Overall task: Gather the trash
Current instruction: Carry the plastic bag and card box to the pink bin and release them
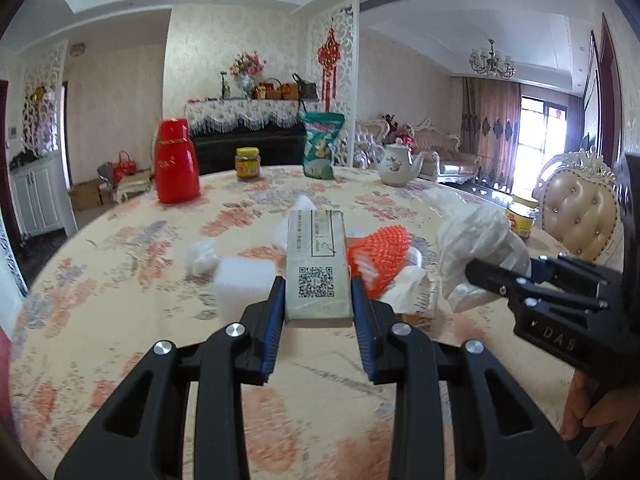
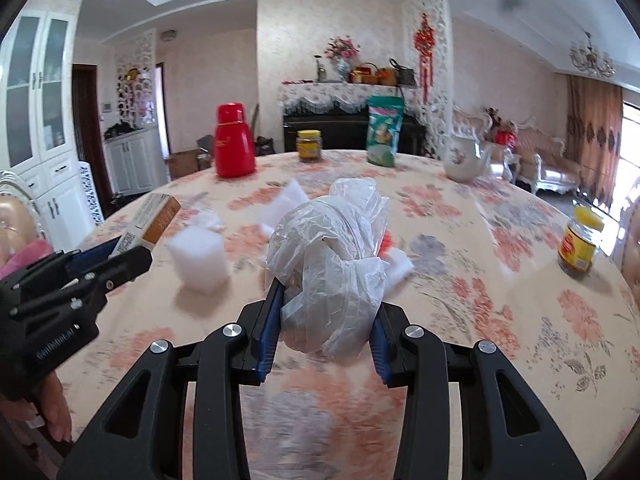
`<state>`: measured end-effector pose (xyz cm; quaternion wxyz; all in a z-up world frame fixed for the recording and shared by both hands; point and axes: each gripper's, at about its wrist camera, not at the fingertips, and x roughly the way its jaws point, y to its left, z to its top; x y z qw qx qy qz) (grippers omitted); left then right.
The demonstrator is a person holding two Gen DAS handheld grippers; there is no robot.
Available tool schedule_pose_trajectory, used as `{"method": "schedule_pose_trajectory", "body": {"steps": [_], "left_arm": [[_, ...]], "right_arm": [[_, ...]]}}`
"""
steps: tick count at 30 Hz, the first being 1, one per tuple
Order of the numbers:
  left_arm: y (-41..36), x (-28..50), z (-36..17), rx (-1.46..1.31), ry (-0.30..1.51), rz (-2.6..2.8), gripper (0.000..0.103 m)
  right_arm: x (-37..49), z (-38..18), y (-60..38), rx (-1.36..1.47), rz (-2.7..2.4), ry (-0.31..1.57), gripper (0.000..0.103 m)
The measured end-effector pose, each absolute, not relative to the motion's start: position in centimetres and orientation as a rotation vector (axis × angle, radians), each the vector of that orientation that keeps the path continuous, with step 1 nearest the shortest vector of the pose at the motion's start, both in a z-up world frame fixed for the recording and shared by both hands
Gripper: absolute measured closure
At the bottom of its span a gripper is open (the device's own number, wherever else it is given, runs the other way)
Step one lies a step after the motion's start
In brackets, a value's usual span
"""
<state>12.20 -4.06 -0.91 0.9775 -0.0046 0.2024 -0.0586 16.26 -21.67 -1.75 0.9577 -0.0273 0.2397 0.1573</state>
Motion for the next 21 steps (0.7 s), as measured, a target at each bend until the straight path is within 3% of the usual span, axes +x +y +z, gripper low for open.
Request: {"method": "schedule_pose_trajectory", "body": {"steps": [21], "left_arm": [[11.5,1.1,-1.7,-0.071,0.382,0.152,0.071]], "right_arm": [[11.5,-1.0,-5.7,-0.172,0.713,0.500,0.065]]}}
